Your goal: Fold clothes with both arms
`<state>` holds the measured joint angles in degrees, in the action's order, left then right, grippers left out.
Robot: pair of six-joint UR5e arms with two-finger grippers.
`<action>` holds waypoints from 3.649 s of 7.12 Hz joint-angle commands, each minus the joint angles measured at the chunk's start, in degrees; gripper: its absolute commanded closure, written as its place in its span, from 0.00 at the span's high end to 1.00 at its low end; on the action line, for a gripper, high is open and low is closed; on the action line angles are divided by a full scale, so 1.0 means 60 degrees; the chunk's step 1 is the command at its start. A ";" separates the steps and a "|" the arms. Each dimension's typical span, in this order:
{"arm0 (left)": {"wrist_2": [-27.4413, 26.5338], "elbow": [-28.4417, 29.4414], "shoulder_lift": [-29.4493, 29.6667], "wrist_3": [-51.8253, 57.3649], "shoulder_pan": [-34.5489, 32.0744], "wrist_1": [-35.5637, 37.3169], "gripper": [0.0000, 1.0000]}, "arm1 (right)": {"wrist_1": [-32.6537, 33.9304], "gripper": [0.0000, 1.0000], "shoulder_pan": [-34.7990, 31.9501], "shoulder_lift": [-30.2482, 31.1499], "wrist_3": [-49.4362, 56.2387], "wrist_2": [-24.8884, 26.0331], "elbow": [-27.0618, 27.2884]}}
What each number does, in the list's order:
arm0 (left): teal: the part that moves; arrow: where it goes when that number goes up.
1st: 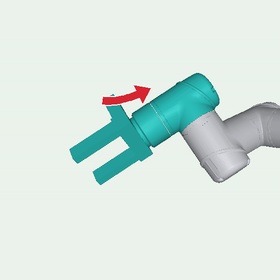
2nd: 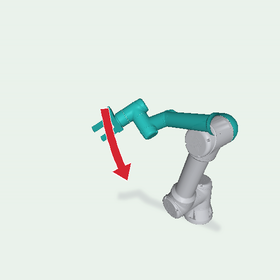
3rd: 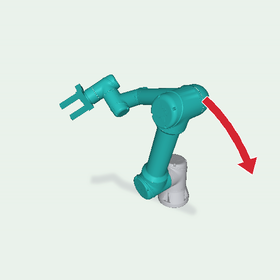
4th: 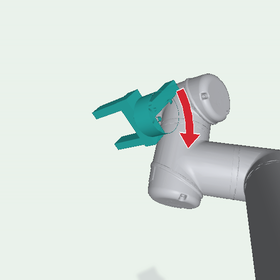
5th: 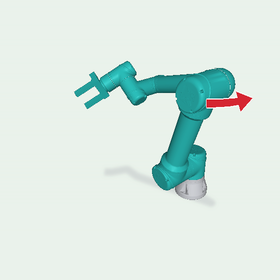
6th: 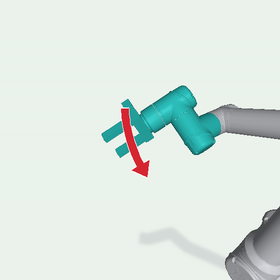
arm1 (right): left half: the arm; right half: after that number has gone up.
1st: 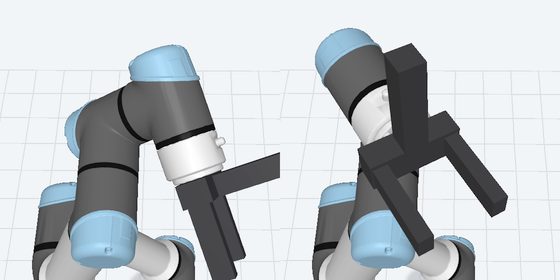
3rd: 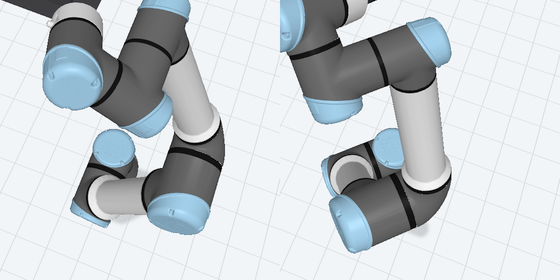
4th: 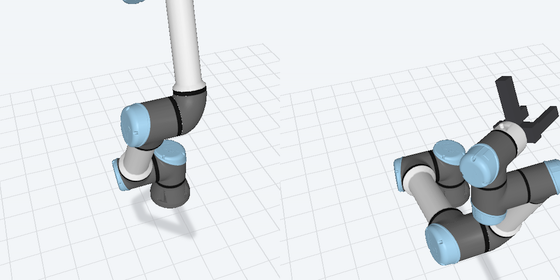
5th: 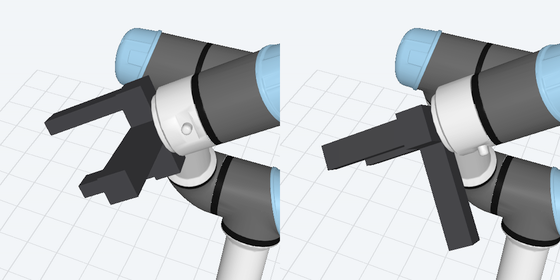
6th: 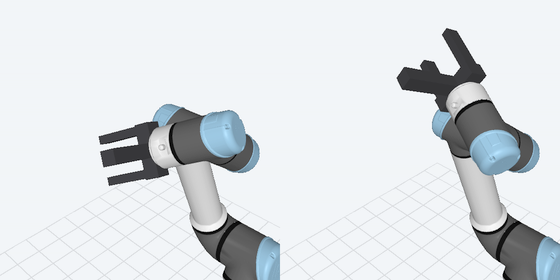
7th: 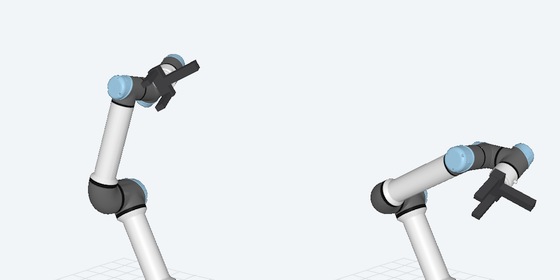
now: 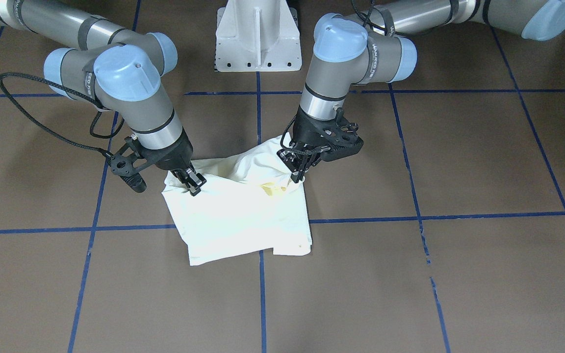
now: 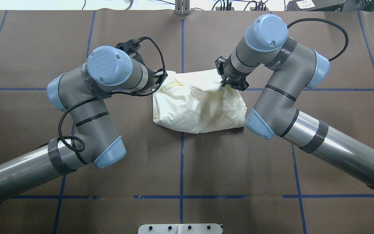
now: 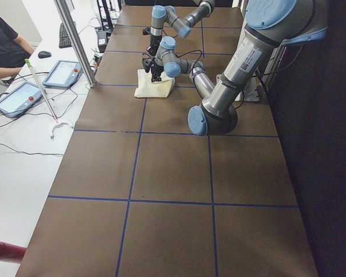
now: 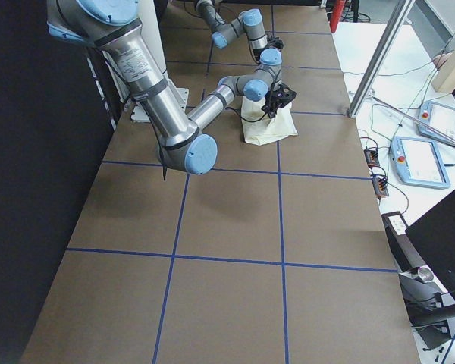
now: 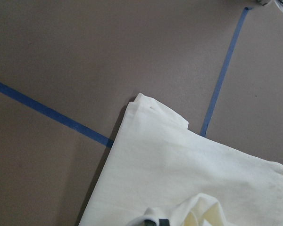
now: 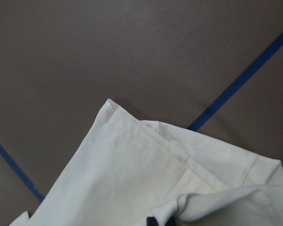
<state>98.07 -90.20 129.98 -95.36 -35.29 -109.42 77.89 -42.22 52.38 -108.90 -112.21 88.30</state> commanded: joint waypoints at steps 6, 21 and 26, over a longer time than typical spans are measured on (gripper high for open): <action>-0.0130 0.1147 0.0001 -0.0014 -0.0196 -0.1362 0.00 | -0.0501 0.00 -0.0010 -0.0761 0.0249 0.0011 -0.1737; 0.0734 0.1072 -0.1376 -0.0087 0.0593 -0.5168 0.00 | -0.0501 0.00 0.0005 -0.0907 0.0425 0.0026 -0.2075; 0.0822 0.1105 -0.1682 -0.0044 0.1381 -0.5785 0.00 | -0.0501 0.00 0.0005 -0.0923 0.0425 0.0026 -0.2031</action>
<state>102.86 -82.96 120.67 -95.66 -28.95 -142.96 74.88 -42.19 46.78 -106.41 -112.07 76.09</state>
